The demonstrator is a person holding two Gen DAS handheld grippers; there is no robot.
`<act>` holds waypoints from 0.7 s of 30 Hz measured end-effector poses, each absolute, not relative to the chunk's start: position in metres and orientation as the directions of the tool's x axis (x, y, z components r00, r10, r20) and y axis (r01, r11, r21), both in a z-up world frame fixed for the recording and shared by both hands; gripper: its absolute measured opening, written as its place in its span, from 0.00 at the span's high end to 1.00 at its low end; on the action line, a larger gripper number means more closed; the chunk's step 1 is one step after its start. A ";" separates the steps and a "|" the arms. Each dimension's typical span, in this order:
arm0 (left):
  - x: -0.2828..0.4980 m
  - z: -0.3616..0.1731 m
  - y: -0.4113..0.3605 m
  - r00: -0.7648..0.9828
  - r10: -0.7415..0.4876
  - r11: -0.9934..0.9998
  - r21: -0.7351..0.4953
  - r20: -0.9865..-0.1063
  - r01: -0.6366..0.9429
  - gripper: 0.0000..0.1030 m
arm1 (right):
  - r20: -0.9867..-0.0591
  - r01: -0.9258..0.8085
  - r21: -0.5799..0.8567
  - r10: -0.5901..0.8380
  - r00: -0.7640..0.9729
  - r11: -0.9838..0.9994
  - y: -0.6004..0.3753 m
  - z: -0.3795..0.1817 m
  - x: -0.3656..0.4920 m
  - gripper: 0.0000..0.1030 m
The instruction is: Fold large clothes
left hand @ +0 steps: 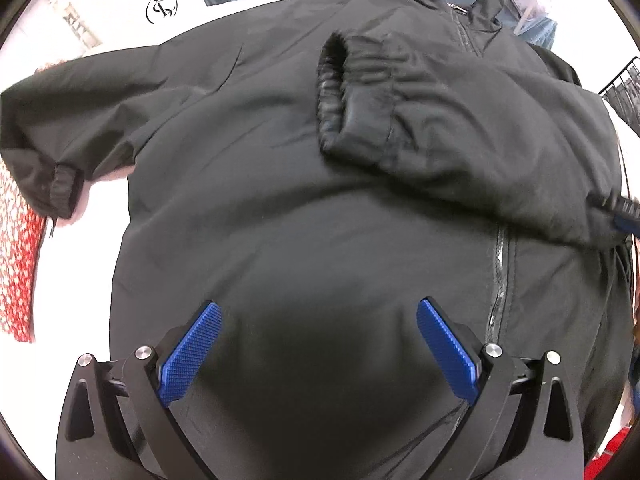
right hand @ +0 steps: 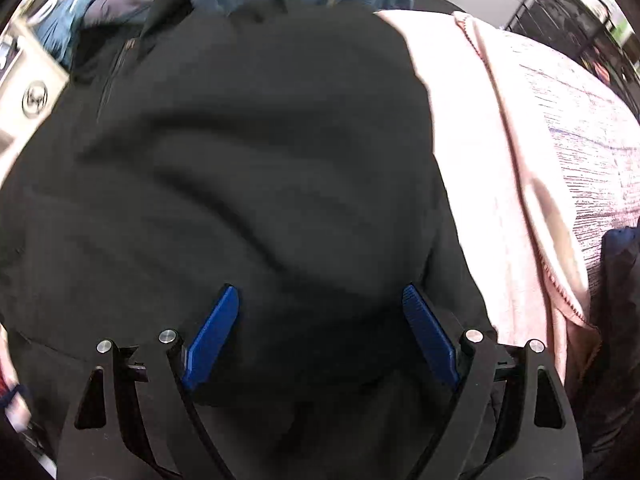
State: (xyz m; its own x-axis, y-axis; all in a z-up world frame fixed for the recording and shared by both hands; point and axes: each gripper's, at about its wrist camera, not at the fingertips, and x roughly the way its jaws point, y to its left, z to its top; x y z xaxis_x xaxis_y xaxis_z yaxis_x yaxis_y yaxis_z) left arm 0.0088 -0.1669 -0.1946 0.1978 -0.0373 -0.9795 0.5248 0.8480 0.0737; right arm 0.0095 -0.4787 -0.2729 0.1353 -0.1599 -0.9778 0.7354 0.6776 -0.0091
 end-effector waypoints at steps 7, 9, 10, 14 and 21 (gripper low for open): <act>0.042 -0.155 -0.217 0.323 -0.104 0.843 0.089 -0.941 0.530 0.06 | -0.966 0.699 -0.081 -0.229 0.121 0.710 -0.458 -0.260 0.020 0.17; 0.054 -0.142 -0.234 0.345 -0.141 0.835 0.076 -0.928 0.545 0.06 | -0.942 0.693 -0.074 -0.278 0.186 0.717 -0.450 -0.241 0.024 0.17; 0.059 -0.141 -0.242 0.346 -0.152 0.829 0.071 -0.926 0.555 0.06 | -0.933 0.682 -0.075 -0.293 0.210 0.728 -0.446 -0.235 0.025 0.17; 0.062 -0.156 -0.270 0.296 -0.162 0.784 0.059 -0.941 0.617 0.06 | -0.934 0.567 -0.054 -0.242 0.263 0.822 -0.422 -0.230 0.042 0.17; 0.066 -0.233 -0.266 0.185 -0.004 0.775 0.114 -0.983 0.622 0.05 | -0.992 0.581 0.035 -0.041 0.117 0.813 -0.421 -0.288 0.041 0.05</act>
